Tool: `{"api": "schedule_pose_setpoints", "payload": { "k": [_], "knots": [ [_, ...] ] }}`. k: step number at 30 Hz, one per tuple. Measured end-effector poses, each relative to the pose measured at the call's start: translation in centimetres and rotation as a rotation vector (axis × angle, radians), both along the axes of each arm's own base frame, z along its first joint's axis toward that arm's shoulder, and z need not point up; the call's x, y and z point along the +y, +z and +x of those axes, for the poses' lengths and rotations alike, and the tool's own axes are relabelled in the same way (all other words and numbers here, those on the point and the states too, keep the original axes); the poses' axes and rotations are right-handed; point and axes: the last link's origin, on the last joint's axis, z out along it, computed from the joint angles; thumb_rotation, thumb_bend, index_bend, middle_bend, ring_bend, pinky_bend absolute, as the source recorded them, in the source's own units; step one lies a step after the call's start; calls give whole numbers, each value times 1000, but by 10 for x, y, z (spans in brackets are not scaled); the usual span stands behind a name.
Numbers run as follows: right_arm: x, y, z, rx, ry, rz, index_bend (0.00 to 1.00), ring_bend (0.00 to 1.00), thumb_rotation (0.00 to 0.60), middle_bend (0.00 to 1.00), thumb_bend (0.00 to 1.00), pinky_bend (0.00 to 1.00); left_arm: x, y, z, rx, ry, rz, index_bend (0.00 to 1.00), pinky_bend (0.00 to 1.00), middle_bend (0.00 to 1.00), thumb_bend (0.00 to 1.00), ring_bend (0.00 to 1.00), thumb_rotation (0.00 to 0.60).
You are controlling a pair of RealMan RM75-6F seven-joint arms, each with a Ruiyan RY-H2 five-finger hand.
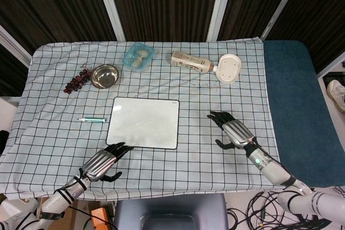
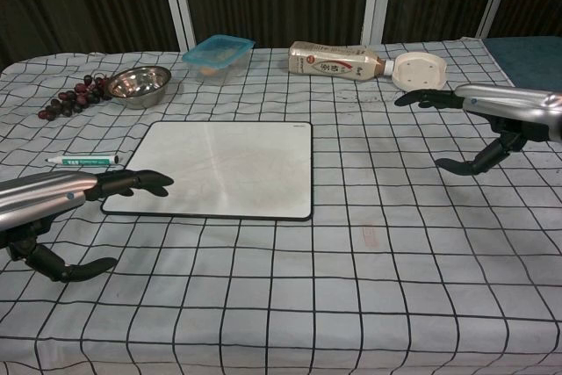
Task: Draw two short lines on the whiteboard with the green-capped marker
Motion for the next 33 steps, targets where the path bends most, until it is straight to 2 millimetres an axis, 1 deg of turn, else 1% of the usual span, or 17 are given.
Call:
{"api": "schedule_pose_setpoints", "payload": {
  "k": [6, 10, 13, 16, 20, 23, 29, 33],
  "knots": [
    [0, 4, -2, 3, 0, -11, 0, 0, 600, 0, 347, 9, 0, 2, 0, -5, 2, 8, 41, 137, 107, 384, 24, 600],
    [2, 12, -7, 10, 2, -40, 0, 0, 600, 0, 348, 8, 3, 9, -3, -8, 4, 40, 44, 137, 107, 393, 25, 600],
    [6, 27, -14, 4, -3, -81, 0, 0, 600, 0, 348, 9, 10, 17, -8, 4, 10, 97, 54, 136, 111, 415, 25, 600],
    [14, 47, -25, -4, -17, -140, 0, 0, 600, 0, 348, 9, 20, 24, -16, 39, 13, 186, 78, 136, 147, 426, 30, 600],
    [36, 80, -48, 13, -57, -229, 0, 0, 600, 0, 348, 9, 38, 32, -28, 93, 46, 343, 119, 137, 187, 425, 48, 600],
    [56, 98, -64, 51, -89, -283, 0, 0, 600, 0, 348, 9, 52, 31, -36, 115, 86, 424, 150, 137, 199, 424, 52, 600],
    [95, 117, -88, 134, -155, -369, 0, 0, 600, 0, 348, 9, 76, 20, -47, 175, 120, 510, 221, 129, 268, 422, 80, 600],
    [108, 121, -89, 152, -182, -373, 0, 0, 600, 0, 348, 9, 89, 13, -50, 243, 104, 564, 272, 128, 296, 408, 100, 600]
  ]
}}
